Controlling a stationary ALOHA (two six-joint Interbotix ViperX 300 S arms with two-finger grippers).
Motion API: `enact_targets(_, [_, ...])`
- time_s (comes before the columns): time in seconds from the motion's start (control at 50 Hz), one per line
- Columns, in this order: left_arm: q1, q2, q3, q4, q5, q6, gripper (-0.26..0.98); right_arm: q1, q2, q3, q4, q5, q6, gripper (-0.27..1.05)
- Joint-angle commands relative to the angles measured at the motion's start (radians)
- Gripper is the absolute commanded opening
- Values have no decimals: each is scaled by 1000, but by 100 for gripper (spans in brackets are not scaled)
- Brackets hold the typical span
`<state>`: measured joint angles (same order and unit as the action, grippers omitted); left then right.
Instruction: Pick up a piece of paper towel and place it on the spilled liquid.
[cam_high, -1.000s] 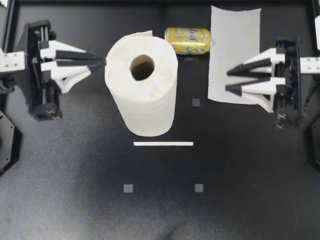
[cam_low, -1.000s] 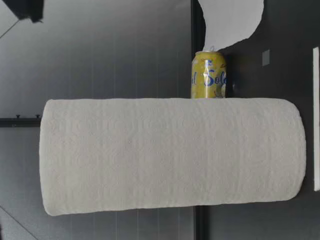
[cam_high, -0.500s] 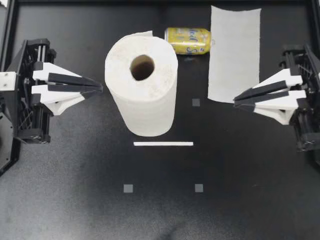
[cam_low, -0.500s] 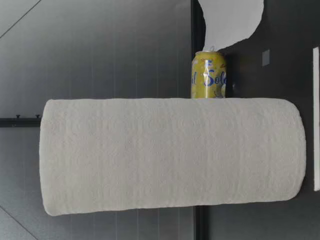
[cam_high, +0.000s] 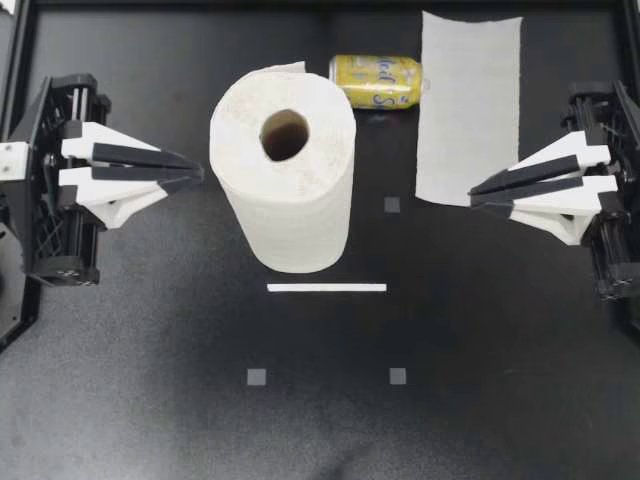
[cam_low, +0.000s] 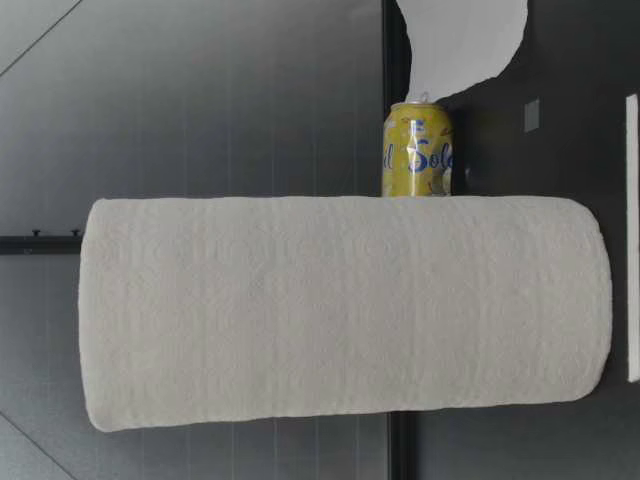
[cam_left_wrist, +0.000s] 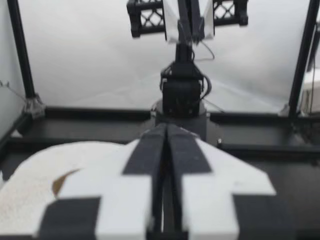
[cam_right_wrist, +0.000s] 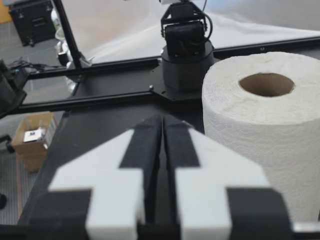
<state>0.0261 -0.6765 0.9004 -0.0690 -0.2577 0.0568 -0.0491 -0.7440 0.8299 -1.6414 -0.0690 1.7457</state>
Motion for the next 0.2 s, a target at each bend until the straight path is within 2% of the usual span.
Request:
enact_targets(0.0, [-3,-5,-5,0,-38,-2,13,8,-2,-29,-2,3,-2,19])
enact_targets(0.18, [-3,-5,6,0,-55,-3,13,8,-3,-29,-2,3,-2,19])
